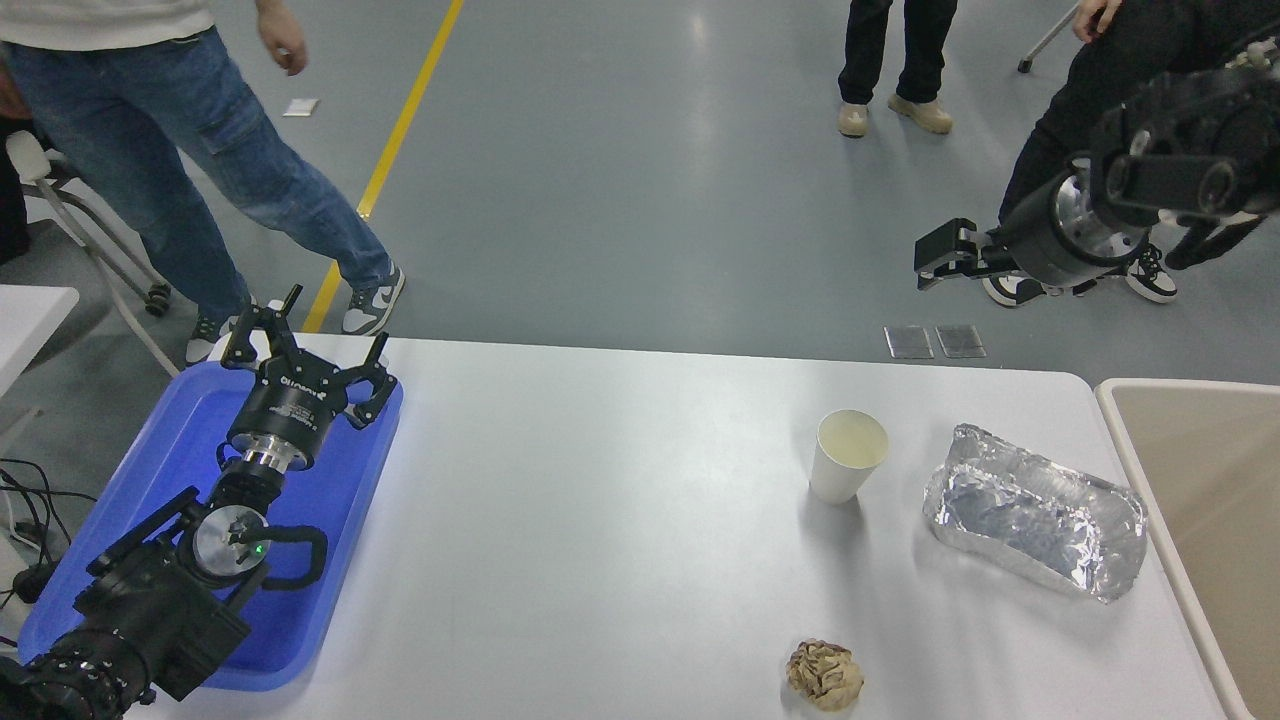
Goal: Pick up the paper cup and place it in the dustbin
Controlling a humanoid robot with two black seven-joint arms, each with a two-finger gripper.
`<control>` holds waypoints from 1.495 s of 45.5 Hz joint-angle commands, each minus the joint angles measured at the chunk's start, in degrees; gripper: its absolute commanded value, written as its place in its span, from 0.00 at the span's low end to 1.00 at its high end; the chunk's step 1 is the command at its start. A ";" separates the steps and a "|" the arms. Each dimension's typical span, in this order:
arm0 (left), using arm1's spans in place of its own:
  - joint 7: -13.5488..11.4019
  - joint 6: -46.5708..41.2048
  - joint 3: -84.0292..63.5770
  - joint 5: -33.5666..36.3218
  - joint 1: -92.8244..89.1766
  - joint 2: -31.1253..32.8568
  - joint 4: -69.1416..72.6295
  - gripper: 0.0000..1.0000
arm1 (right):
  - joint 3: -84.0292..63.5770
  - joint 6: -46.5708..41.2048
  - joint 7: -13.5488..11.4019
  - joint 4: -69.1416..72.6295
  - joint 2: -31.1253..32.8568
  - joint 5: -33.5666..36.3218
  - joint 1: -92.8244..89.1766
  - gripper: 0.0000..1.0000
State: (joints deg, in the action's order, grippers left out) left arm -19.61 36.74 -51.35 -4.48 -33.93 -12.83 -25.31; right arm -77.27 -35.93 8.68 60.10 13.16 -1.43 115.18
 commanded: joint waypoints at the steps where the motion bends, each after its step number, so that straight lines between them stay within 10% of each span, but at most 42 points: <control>1: -0.07 0.00 0.02 -0.01 0.00 0.00 0.00 1.00 | 1.94 -8.89 -0.15 1.87 -0.51 -0.68 3.92 1.00; 28: 0.01 0.00 -0.07 -0.01 0.00 0.00 0.00 1.00 | 2.47 -7.31 -0.07 1.52 -2.18 -1.47 1.55 1.00; 68: 0.01 0.00 0.02 -0.01 0.00 0.00 0.00 1.00 | 3.35 18.96 -0.24 -7.19 -7.36 -0.24 -26.49 1.00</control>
State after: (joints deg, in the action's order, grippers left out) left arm -19.64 36.74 -51.35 -4.48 -33.93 -12.83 -25.31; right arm -74.66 -22.58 8.54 55.72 6.41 -2.10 95.35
